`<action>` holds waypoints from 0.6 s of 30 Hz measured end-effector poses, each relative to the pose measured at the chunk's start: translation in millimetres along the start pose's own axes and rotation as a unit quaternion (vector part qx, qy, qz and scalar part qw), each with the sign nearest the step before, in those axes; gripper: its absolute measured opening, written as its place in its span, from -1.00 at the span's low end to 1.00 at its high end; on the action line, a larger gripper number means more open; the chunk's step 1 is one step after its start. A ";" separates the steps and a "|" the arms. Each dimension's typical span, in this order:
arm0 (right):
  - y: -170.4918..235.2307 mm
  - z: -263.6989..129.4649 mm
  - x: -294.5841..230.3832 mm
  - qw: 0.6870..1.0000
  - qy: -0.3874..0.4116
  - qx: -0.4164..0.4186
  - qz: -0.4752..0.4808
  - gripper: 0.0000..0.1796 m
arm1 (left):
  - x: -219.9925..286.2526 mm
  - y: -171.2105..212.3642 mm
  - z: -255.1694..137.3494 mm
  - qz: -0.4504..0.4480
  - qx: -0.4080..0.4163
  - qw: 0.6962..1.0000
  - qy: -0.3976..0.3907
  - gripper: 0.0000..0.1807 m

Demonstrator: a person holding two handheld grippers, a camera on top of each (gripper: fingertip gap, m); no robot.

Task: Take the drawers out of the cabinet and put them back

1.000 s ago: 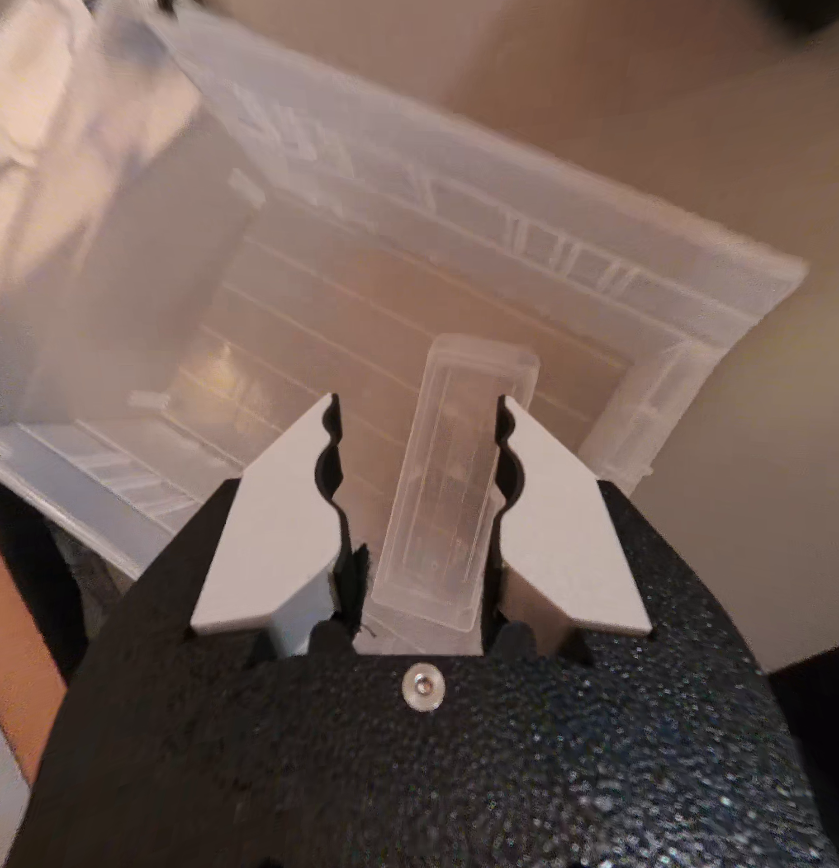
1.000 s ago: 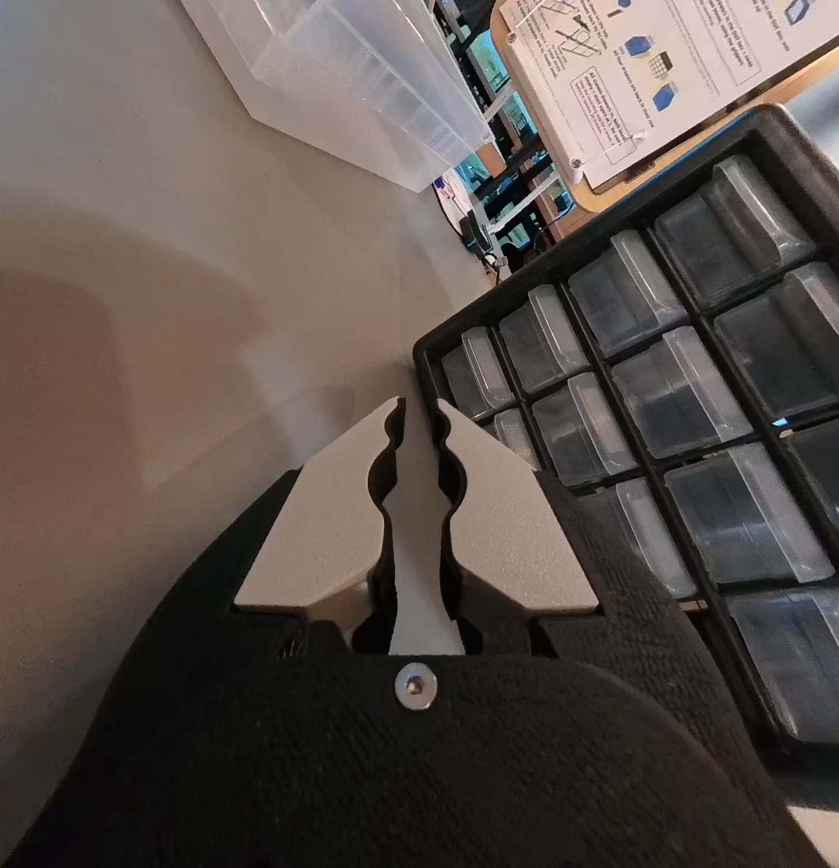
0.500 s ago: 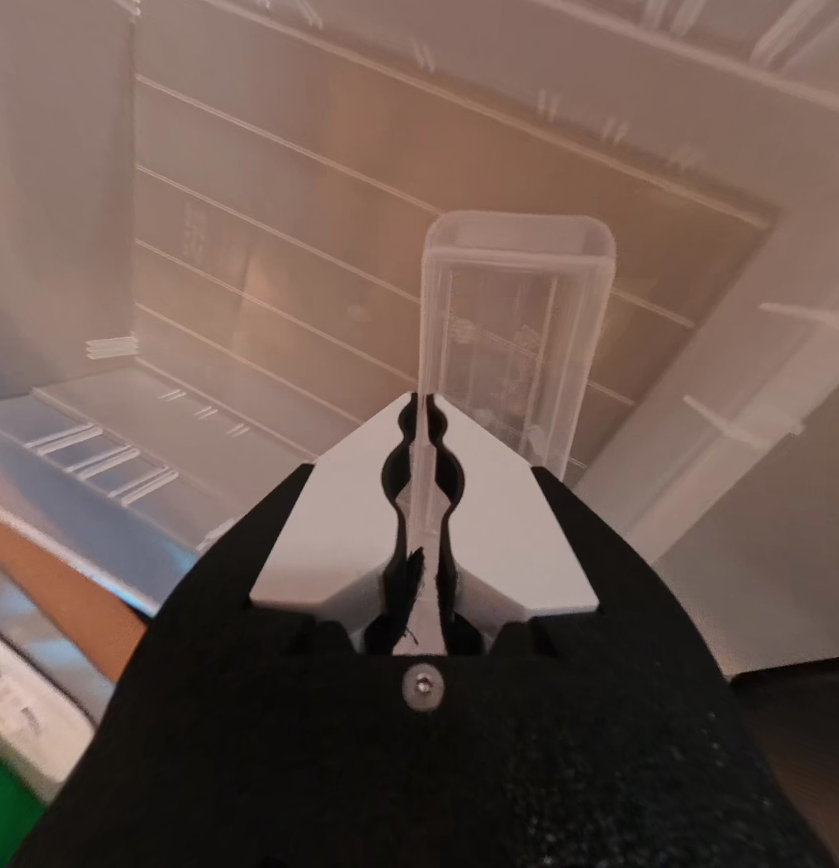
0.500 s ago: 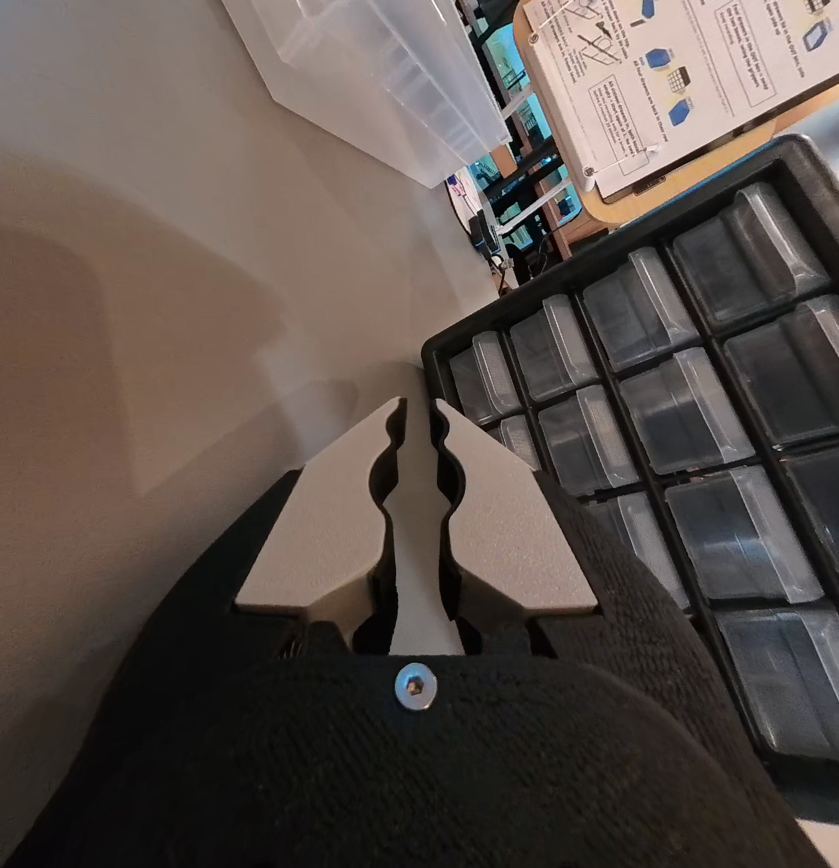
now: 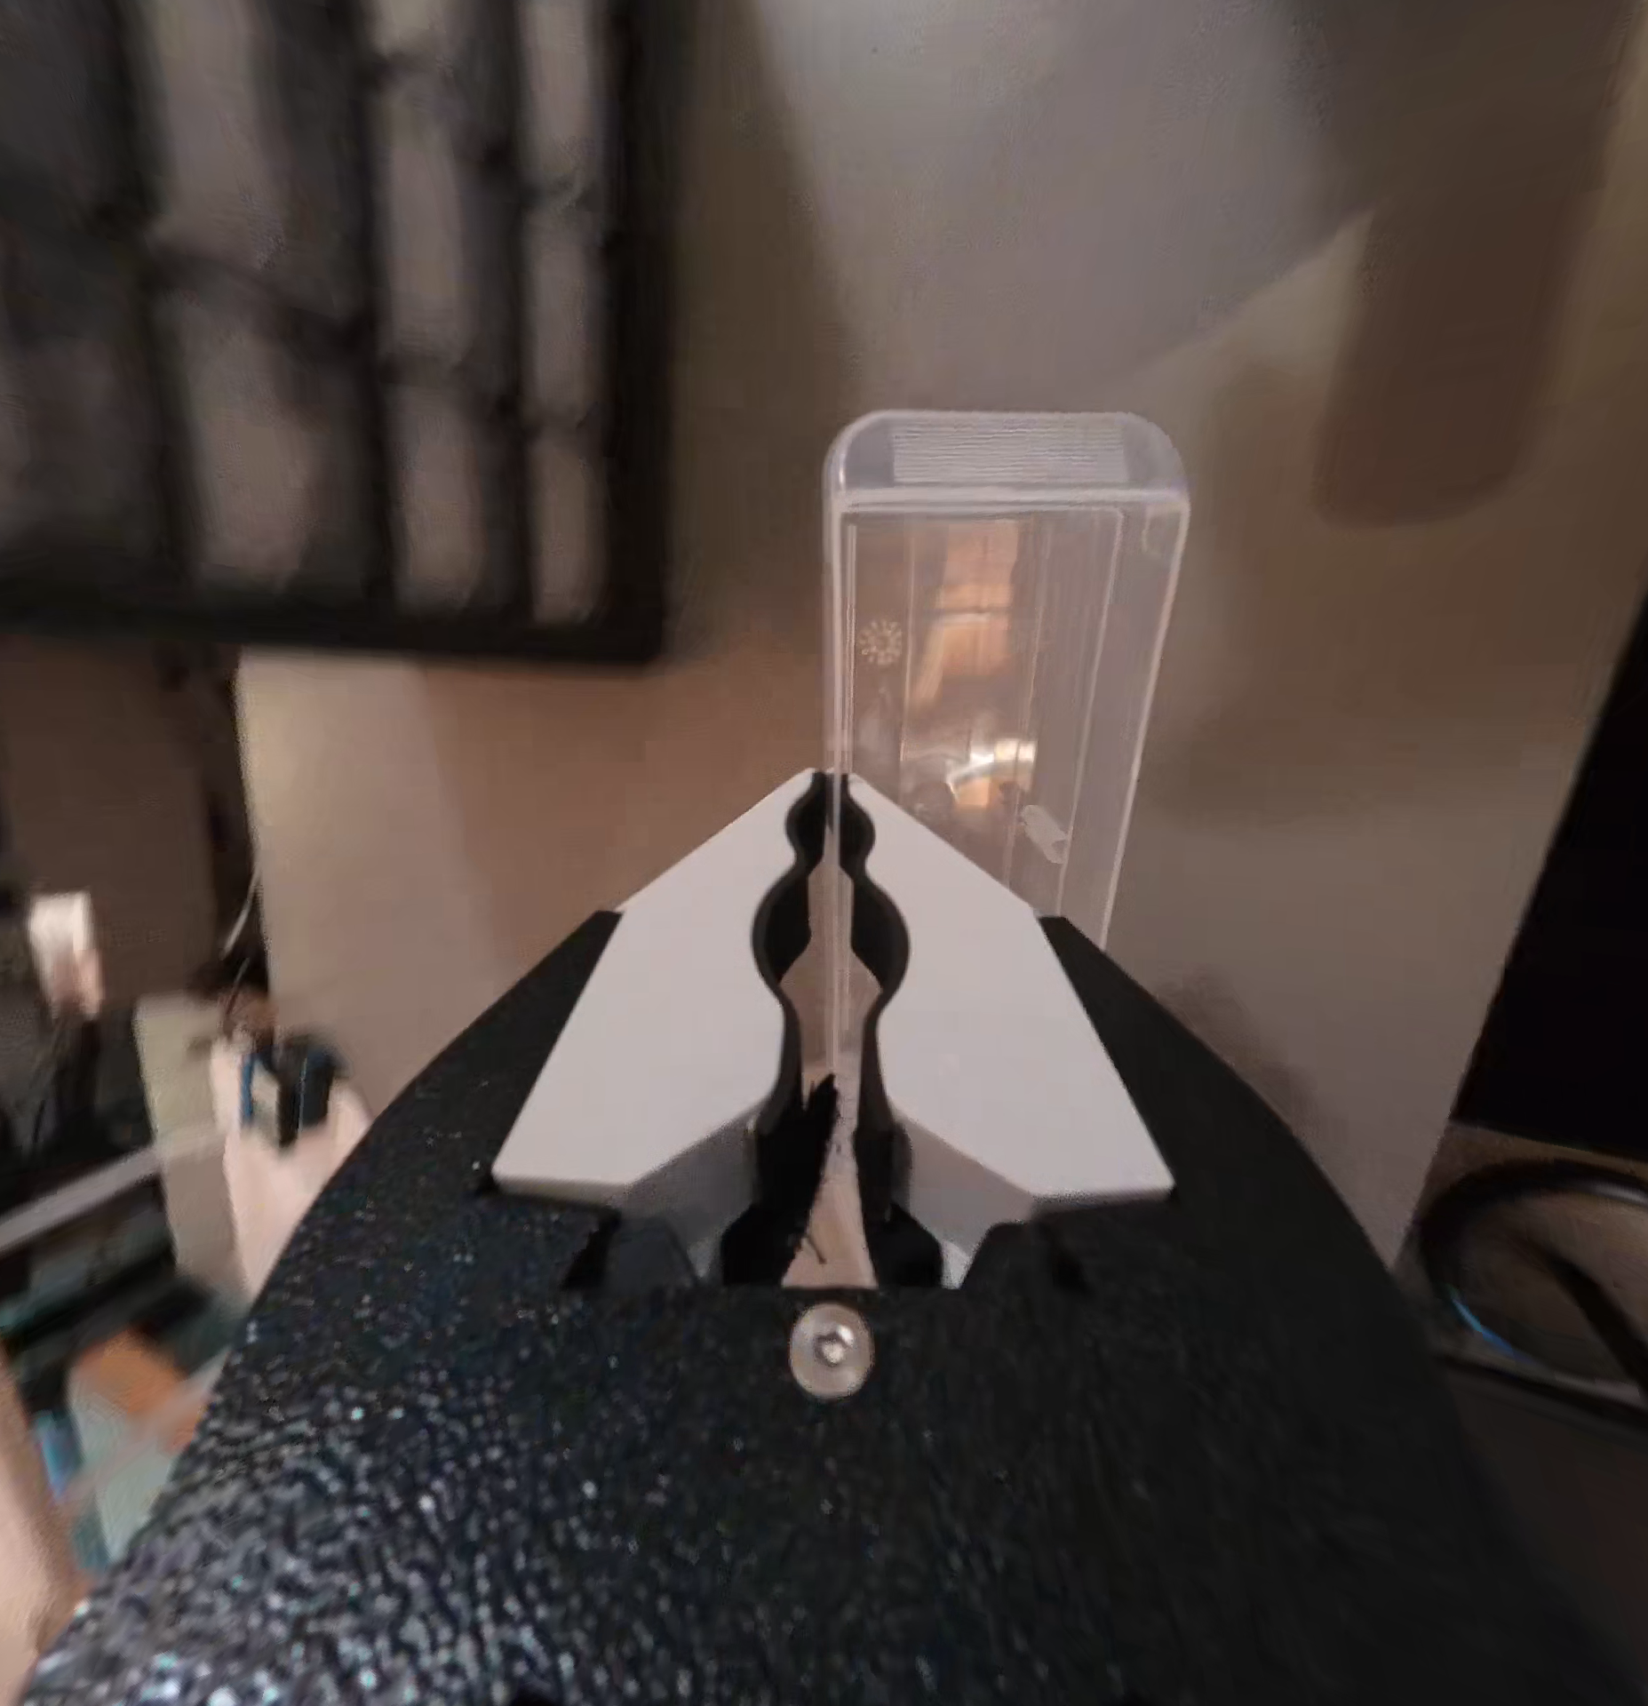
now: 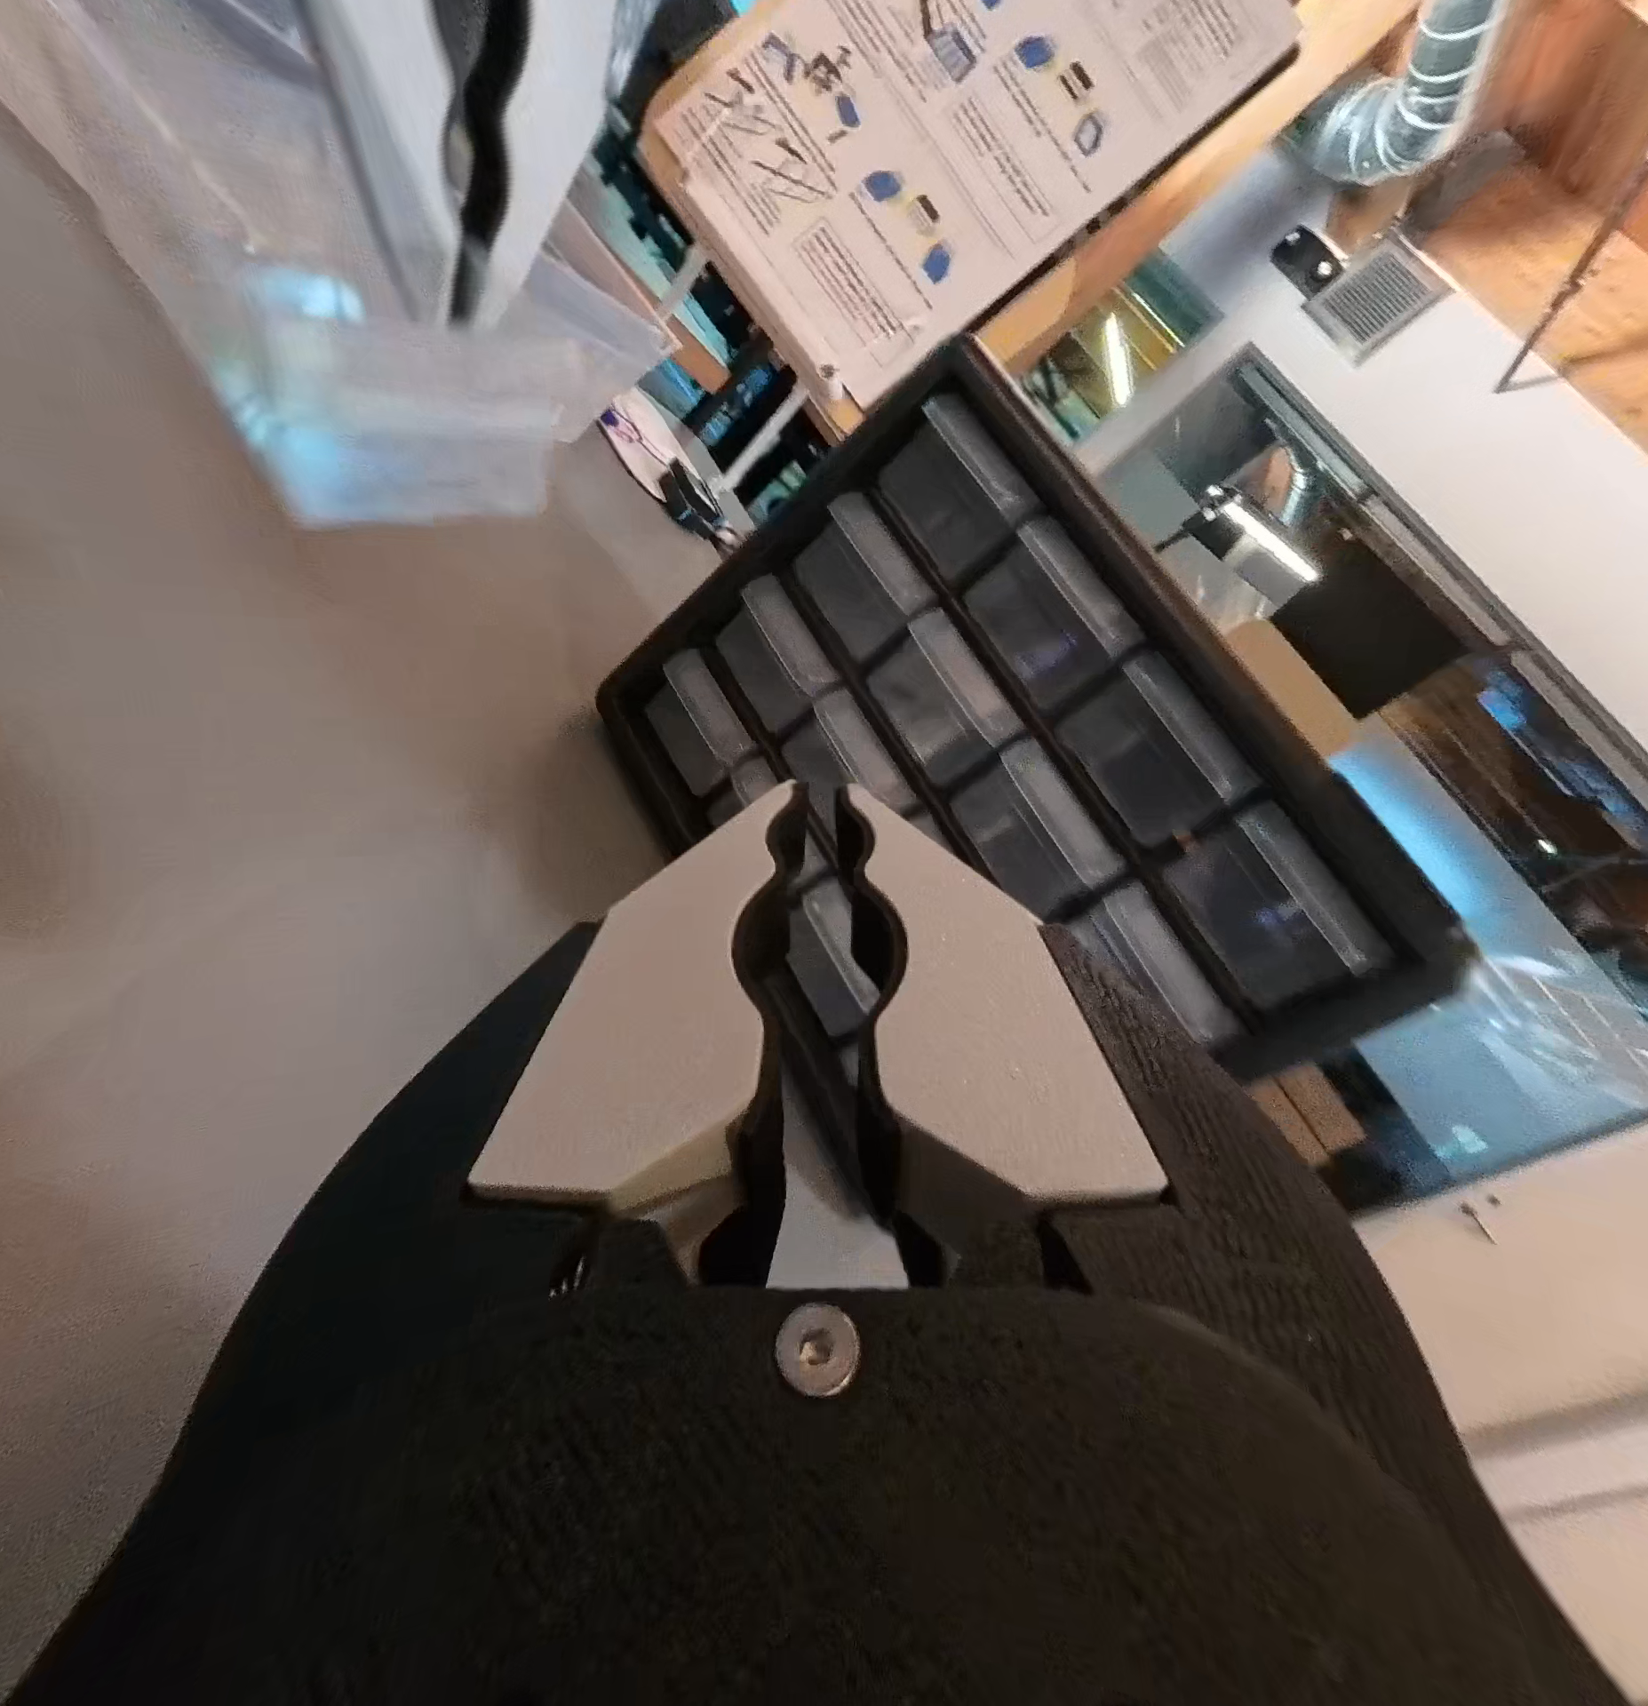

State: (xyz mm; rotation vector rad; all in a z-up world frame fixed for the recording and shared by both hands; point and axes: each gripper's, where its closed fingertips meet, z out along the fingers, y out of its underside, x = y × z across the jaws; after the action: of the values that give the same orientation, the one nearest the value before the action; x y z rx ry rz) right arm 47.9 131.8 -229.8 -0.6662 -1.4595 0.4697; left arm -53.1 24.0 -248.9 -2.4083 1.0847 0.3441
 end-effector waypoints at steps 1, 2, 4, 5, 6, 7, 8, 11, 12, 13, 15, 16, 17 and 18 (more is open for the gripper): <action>5.0 -7.7 2.6 1.000 0.007 -0.009 -0.001 -0.95 | 11.7 -15.3 14.5 0.025 0.007 0.999 0.020 -1.00; 12.0 -15.2 6.4 1.000 0.015 -0.026 -0.007 -0.95 | 19.7 -29.1 28.5 0.049 0.013 0.998 0.034 -1.00; 23.9 -32.7 20.2 0.997 0.045 -0.062 -0.029 -0.95 | 26.4 -56.4 54.9 0.082 0.020 0.995 0.047 -1.00; 26.9 -42.8 28.5 0.995 0.065 -0.072 -0.040 -0.95 | 29.1 -70.3 66.8 0.096 0.022 0.994 0.054 -1.00; 29.5 -52.7 35.6 0.993 0.082 -0.077 -0.044 -0.96 | 32.9 -84.3 77.0 0.111 0.026 0.991 0.066 -1.00; 32.7 -61.4 41.5 0.991 0.095 -0.082 -0.043 -0.95 | 36.2 -99.1 85.8 0.122 0.034 0.989 0.077 -1.00; 36.6 -68.4 46.6 0.990 0.105 -0.086 -0.039 -0.95 | 38.8 -113.2 93.4 0.132 0.041 0.987 0.088 -1.00; 53.8 -79.4 63.2 0.985 0.126 -0.110 -0.048 -0.95 | 37.8 -147.0 112.5 0.152 0.052 0.982 0.097 -1.00; 61.4 -81.7 66.9 0.983 0.130 -0.122 -0.048 -0.94 | 35.5 -154.9 118.2 0.155 0.052 0.982 0.095 -1.00; 67.6 -83.5 69.0 0.982 0.132 -0.129 -0.042 -0.94 | 34.8 -160.9 123.9 0.155 0.053 0.982 0.099 -1.00; 71.5 -85.1 71.7 0.983 0.134 -0.125 -0.021 -0.94 | 38.7 -167.5 136.0 0.144 0.054 0.980 0.126 -1.00; 70.8 -84.7 72.2 0.984 0.134 -0.120 -0.012 -0.94 | 38.0 -170.7 142.0 0.130 0.059 0.981 0.130 -0.91; 70.0 -83.7 71.5 0.984 0.131 -0.116 -0.007 -0.94 | 35.1 -173.0 146.3 0.114 0.062 0.983 0.127 -0.82; 69.8 -82.5 69.8 0.985 0.128 -0.115 -0.007 -0.94 | 33.4 -173.4 146.9 0.108 0.064 0.984 0.127 -0.72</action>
State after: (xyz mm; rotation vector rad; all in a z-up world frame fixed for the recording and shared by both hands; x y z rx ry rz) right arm 142.1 219.1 -223.2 -0.8659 -1.2832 0.1955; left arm 94.7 178.1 -333.4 -2.2693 1.4402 0.0339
